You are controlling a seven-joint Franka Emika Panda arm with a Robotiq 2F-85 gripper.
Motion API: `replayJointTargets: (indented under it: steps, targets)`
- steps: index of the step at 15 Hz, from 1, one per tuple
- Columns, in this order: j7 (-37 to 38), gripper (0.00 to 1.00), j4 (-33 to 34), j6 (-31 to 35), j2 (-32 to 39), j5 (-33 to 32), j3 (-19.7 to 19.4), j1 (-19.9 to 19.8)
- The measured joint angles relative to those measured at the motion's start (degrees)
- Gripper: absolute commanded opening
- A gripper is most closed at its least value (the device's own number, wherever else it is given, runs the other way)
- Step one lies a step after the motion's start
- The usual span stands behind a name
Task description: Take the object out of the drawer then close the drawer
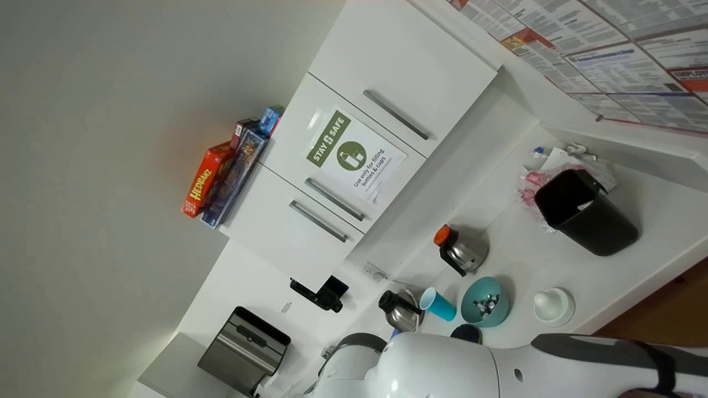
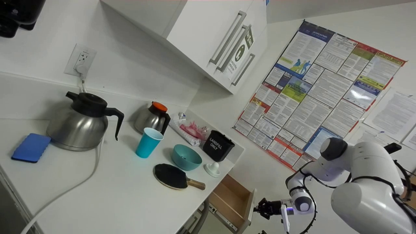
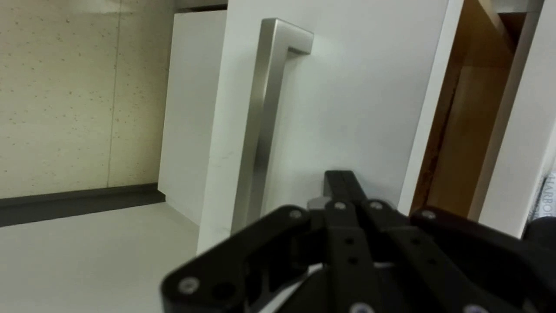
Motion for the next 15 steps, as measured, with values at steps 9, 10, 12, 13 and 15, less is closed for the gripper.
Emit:
replayJointTargets:
  steps: [9, 10, 12, 13, 15]
  targets:
    - [-3.6, 0.00, 4.4, 0.1, 2.4, 0.1, 1.4, 4.8]
    - [-4.1, 0.00, 4.9, 0.1, 2.6, 0.3, 1.9, 5.2]
    - [-4.9, 0.00, 6.1, 0.1, 3.1, 1.4, 3.1, 5.9]
    - [-5.4, 0.00, 6.6, 0.1, 3.4, 2.3, 3.8, 6.3]
    - [-5.7, 0.00, 7.7, 0.1, 3.9, 4.3, 4.9, 7.4]
